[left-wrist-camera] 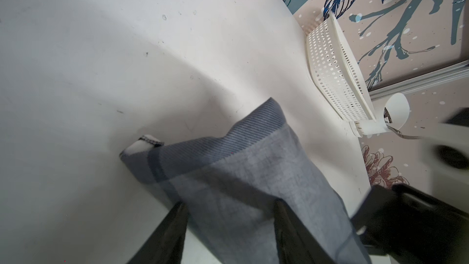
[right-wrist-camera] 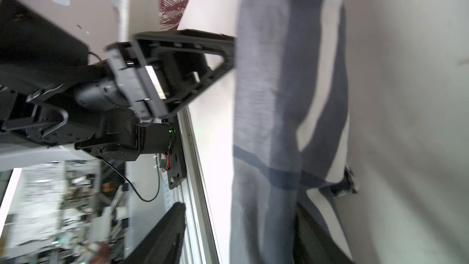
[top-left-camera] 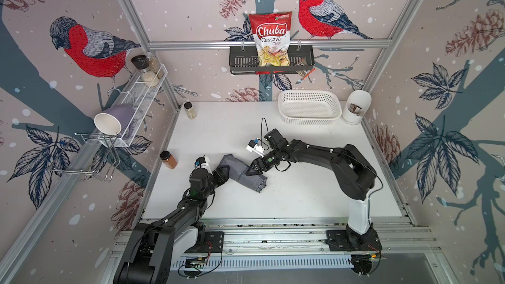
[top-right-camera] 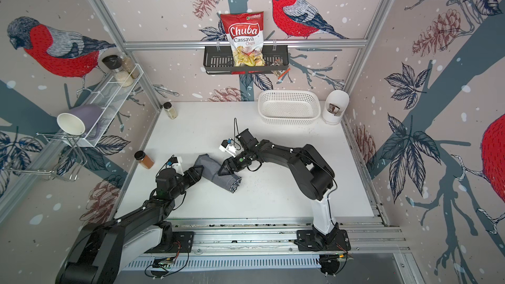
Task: Roll up the pillowcase
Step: Roll the pillowcase at the center of the board, then pick up the pillowcase from the center of the board.
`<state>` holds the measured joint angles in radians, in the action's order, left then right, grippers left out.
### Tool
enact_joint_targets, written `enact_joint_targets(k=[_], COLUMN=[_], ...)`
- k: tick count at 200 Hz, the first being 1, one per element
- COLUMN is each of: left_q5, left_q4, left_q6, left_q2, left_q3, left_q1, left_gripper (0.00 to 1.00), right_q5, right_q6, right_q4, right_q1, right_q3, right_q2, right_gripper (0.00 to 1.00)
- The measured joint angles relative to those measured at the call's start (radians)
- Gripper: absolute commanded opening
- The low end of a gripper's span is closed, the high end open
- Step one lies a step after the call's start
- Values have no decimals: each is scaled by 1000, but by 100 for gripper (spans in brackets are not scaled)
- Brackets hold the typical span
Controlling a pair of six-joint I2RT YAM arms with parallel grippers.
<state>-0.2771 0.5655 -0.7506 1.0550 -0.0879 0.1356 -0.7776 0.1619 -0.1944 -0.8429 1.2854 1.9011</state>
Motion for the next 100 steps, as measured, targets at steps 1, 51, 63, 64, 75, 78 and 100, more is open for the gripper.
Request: enact_joint_targets(k=[1,51,63,64,75,78,100], left_q5=[0,24,27,27,33,37,44], left_q4=[0,0,0,0,0,0,-5], left_q6=[0,14,17,17,18,18,18], left_q2=[0,-4,-3,-2,-2,-2,-10], left_q3=[0,2,3,3,3,3,3], left_q1=[0,0,0,0,0,0,0], left_gripper=[58,58,58,58,58,58,58], right_q5=[11,832,996,996,1106,1136,1265], right_q6=[-4,-302,-387,-387,-436,-447,-474], right_q4=[3,147,173,173,173,171,168], right_q1=[-3,-346,-428,-428,-461,-465,-470], right_q3=[-3,-115,-115,-115,-89,-73,19], right_q2=[-7,-98,-51,-51,0,19,119], right_gripper=[81,96,97,97,98,99,100])
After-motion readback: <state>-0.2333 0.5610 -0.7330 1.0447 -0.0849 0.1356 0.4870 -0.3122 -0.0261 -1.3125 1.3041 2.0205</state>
